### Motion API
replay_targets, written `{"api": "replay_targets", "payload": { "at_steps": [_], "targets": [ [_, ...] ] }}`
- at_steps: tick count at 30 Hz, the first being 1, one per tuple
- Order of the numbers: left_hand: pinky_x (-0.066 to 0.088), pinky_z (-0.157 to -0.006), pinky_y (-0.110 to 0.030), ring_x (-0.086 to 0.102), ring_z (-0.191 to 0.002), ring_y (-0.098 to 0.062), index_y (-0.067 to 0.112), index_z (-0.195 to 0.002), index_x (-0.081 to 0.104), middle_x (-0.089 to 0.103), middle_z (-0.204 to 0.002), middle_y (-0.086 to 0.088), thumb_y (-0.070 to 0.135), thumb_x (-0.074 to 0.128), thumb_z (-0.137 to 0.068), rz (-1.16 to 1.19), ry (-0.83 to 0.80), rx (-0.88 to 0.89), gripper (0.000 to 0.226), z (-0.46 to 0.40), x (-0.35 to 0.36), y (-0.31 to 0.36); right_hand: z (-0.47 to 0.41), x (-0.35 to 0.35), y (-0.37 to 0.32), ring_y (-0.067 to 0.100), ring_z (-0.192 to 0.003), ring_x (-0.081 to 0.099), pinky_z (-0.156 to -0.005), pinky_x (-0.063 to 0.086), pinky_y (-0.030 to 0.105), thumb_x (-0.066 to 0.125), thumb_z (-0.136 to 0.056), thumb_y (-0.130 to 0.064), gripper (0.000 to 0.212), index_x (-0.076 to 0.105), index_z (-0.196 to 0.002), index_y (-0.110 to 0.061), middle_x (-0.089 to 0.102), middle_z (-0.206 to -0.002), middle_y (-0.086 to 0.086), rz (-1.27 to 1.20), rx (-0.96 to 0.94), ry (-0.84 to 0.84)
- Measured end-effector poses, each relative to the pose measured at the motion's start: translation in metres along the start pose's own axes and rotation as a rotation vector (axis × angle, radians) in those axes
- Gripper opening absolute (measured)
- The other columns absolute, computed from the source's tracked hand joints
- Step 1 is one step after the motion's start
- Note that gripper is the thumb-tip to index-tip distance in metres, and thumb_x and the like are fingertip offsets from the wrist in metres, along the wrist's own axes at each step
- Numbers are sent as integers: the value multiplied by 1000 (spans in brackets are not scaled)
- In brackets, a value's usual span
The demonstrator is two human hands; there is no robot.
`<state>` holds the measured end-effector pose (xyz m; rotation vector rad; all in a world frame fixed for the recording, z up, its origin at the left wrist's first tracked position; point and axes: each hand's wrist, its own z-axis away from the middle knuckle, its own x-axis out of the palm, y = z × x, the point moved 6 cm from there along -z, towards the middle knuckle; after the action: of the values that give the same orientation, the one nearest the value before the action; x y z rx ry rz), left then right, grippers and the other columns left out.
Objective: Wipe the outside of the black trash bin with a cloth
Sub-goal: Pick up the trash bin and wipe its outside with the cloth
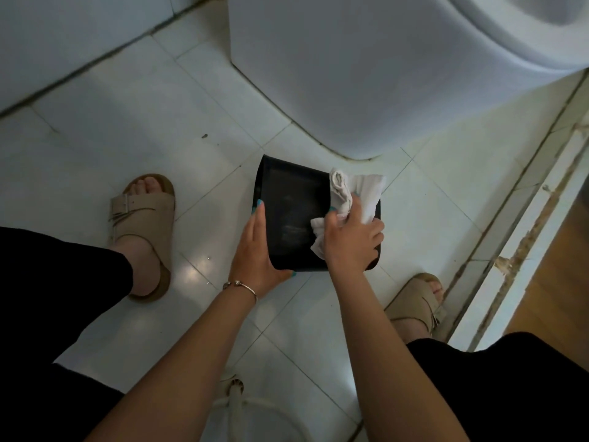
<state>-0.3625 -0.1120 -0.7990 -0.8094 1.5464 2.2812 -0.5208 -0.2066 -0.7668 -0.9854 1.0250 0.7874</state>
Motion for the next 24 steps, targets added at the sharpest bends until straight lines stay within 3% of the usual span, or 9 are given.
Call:
{"api": "replay_targets", "payload": {
  "at_steps": [4, 9, 12, 16, 19, 22, 24],
  "targets": [
    [38, -102, -29, 29, -138, -20, 20, -151, -5, 16, -155, -4, 29, 89, -56, 96, -21, -30, 135, -4, 3, -3, 17, 10, -29, 32, -107, 43, -83, 41, 41, 50, -89, -48, 61, 29, -145, -38, 36, -125, 15, 23, -77, -32],
    [40, -104, -46, 40, -130, -25, 24, -149, 8, 30, -150, -7, 53, 71, -62, 22, 4, 9, 112, -5, -2, -1, 55, 26, -69, 30, -99, 45, -76, 42, 38, 54, -82, -44, 59, 41, -140, -37, 43, -119, 13, 96, -401, -92],
    [26, -113, -46, 28, -139, -22, 17, -150, 1, 24, -154, -6, 53, 82, -53, -110, 2, 17, 131, -6, -2, -3, 37, 16, -56, 31, -98, 46, -77, 42, 38, 56, -83, -45, 59, 43, -140, -39, 45, -117, 14, 150, -486, -94],
    [14, -118, -46, 10, -146, -22, 18, -150, -9, 10, -159, -3, 43, 88, -52, -161, -30, 22, 140, -5, 2, -4, -10, -5, 0, 34, -104, 45, -85, 44, 42, 54, -87, -44, 59, 37, -143, -41, 42, -121, 15, 176, -278, -57],
    [30, -113, -46, 23, -141, -25, 24, -150, -7, 16, -156, -3, 32, 93, -49, -14, -23, -18, 142, -5, 2, -2, -23, -7, 18, 33, -104, 46, -83, 44, 41, 53, -88, -42, 56, 35, -142, -41, 40, -120, 14, 117, -109, -30],
    [39, -106, -39, 32, -135, -22, 23, -151, -7, 25, -150, -5, 19, 92, -49, 118, -38, -51, 142, -4, 4, -2, -6, 1, 2, 35, -106, 45, -86, 43, 43, 56, -85, -40, 61, 34, -142, -40, 39, -123, 16, 99, -77, 21],
    [40, -105, -38, 35, -133, -24, 20, -151, -6, 30, -146, -8, 23, 90, -53, 102, -49, -50, 137, -7, 6, -8, 16, 12, -20, 36, -105, 44, -84, 42, 43, 55, -84, -41, 64, 32, -144, -37, 39, -124, 17, 111, -126, 3]
  ]
}}
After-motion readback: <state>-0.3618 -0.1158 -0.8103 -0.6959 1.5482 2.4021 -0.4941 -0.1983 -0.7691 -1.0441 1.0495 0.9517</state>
